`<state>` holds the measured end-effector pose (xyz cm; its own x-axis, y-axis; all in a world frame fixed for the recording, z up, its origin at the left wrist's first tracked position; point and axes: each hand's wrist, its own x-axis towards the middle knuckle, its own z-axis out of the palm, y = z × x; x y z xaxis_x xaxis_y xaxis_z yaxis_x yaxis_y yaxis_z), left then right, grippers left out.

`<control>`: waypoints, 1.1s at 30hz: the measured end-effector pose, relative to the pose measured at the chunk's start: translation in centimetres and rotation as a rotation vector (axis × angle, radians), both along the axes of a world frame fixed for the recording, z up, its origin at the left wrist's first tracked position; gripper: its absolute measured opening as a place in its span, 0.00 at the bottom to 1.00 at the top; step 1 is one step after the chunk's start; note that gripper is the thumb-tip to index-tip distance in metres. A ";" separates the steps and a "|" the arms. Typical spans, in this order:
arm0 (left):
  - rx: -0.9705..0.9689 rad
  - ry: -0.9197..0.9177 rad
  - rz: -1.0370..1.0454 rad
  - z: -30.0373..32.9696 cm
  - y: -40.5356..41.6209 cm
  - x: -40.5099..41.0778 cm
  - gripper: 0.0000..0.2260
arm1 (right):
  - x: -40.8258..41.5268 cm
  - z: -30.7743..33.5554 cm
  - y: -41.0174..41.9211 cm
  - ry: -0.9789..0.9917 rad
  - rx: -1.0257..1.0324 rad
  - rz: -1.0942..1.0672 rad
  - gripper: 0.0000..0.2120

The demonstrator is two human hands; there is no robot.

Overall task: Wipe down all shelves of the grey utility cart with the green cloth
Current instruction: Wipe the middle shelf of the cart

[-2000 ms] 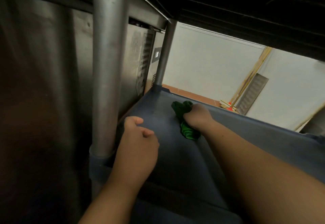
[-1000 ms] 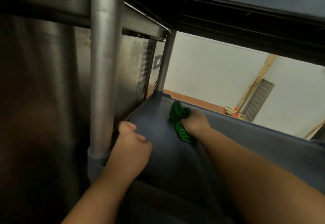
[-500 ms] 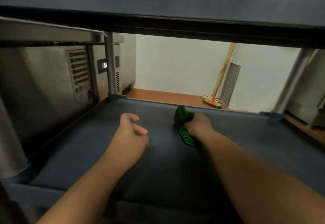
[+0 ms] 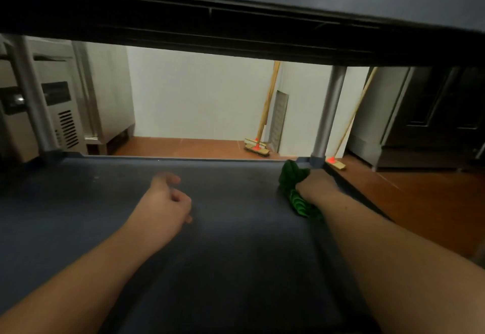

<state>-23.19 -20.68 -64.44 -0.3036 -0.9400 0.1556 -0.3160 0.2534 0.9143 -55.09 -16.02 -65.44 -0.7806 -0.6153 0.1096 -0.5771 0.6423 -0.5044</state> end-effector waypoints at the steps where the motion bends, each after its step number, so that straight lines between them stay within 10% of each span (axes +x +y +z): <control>1: -0.006 -0.016 0.000 0.0 -0.1 -0.4 0.15 | -1.1 0.3 0.9 0.003 -0.002 -0.041 0.08; 6: 0.041 -0.023 0.016 -1.3 -0.8 -0.8 0.16 | -5.2 1.1 3.7 0.165 0.055 -0.145 0.03; 13: 0.036 -0.025 -0.041 -2.0 -0.6 0.4 0.16 | -8.4 0.8 5.4 0.233 -0.025 -0.161 0.19; 19: 0.067 0.067 -0.008 -2.0 -0.7 0.7 0.15 | -6.2 0.8 3.6 0.182 0.128 -0.213 0.05; 33: 0.085 0.115 0.101 -1.8 -1.7 2.3 0.14 | -1.3 1.2 -1.9 0.102 0.058 -0.038 0.06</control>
<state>-20.87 -22.39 -66.19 -0.1913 -0.9762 0.1022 -0.2280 0.1455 0.9627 -56.41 -17.91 -64.22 -0.7902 -0.5930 0.1546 -0.5981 0.6912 -0.4056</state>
